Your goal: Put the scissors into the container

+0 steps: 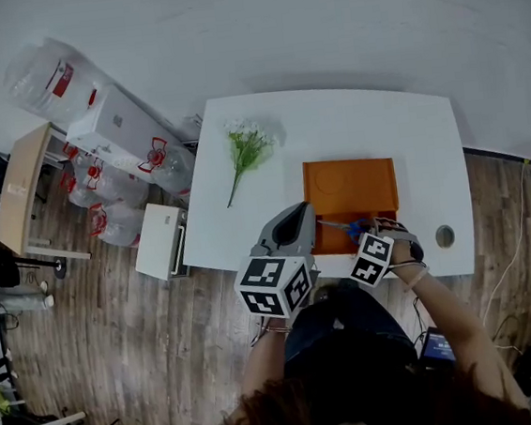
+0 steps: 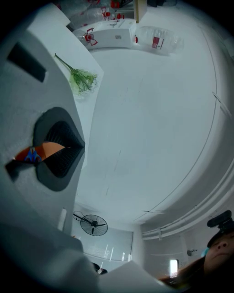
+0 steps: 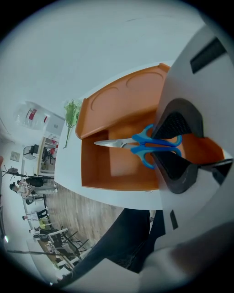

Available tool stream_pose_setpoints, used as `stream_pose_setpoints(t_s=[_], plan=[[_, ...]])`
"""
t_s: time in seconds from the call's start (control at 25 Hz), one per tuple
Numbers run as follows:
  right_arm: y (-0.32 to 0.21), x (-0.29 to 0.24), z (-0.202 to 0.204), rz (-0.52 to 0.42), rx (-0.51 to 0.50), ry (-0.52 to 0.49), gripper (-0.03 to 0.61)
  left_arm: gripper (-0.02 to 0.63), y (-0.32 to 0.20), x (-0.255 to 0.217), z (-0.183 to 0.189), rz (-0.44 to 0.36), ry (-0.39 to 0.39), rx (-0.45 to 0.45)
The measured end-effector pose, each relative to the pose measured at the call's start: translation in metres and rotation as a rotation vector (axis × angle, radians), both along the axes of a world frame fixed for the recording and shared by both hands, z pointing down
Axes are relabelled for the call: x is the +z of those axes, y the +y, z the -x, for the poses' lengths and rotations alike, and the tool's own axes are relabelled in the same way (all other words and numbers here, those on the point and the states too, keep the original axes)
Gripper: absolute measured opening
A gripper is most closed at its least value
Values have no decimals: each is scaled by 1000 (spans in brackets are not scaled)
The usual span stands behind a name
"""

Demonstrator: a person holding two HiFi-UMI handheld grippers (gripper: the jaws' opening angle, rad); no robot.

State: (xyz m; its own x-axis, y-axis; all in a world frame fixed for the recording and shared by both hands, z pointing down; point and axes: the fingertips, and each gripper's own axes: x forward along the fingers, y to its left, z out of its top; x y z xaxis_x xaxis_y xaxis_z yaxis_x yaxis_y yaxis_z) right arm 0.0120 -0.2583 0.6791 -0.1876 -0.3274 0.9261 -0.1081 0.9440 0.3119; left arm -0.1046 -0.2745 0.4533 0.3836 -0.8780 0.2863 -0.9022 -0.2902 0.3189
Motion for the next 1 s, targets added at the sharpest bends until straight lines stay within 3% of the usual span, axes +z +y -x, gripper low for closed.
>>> stream_pose_setpoints(t_s=[0.6, 1.0], plan=[[-7, 17, 2, 0, -13, 70, 80, 15, 12, 8, 12, 25, 10, -46], [-9, 24, 5, 44, 11, 61, 81, 15, 14, 8, 14, 22, 9, -61]])
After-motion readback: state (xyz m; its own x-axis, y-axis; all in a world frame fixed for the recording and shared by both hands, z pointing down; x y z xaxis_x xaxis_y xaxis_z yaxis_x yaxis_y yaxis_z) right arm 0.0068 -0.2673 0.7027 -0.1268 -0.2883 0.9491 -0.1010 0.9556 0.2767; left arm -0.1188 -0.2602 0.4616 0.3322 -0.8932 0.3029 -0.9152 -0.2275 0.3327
